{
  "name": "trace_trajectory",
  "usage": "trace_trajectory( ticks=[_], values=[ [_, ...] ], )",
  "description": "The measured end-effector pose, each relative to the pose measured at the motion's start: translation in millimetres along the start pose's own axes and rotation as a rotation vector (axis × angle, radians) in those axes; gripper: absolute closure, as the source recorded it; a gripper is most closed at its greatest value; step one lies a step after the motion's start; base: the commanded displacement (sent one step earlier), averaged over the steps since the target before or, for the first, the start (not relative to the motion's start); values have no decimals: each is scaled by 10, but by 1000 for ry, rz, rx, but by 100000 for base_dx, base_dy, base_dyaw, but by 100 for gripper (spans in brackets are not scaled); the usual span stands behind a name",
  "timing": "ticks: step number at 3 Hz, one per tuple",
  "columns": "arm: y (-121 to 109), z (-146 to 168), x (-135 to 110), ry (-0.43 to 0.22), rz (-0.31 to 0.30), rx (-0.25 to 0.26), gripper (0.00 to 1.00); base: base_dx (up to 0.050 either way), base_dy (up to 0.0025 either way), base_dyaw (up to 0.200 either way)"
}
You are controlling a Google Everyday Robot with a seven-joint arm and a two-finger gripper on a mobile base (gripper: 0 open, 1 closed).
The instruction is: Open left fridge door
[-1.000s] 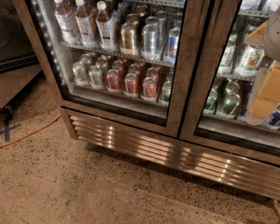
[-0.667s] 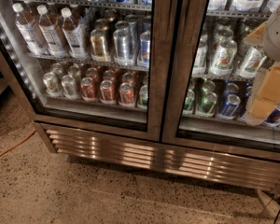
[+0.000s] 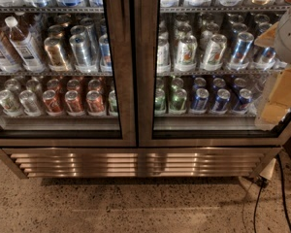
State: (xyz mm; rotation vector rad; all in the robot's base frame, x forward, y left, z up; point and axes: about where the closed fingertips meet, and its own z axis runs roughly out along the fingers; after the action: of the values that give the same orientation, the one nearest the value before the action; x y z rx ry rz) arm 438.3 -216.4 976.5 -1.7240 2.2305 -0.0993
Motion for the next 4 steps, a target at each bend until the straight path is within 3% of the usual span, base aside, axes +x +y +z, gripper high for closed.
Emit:
trace_trajectory(
  ticks=[1,2,3,4],
  values=[
    [26,153,-150,-92,-26,-78,0,0,0,0],
    [96,519,-591,-381,-105,-322,0,0,0,0],
    [99,604,-734,-484,-130,-401,0,0,0,0],
    [104,661,-857,-703,-190,-492,0,0,0,0]
  ],
)
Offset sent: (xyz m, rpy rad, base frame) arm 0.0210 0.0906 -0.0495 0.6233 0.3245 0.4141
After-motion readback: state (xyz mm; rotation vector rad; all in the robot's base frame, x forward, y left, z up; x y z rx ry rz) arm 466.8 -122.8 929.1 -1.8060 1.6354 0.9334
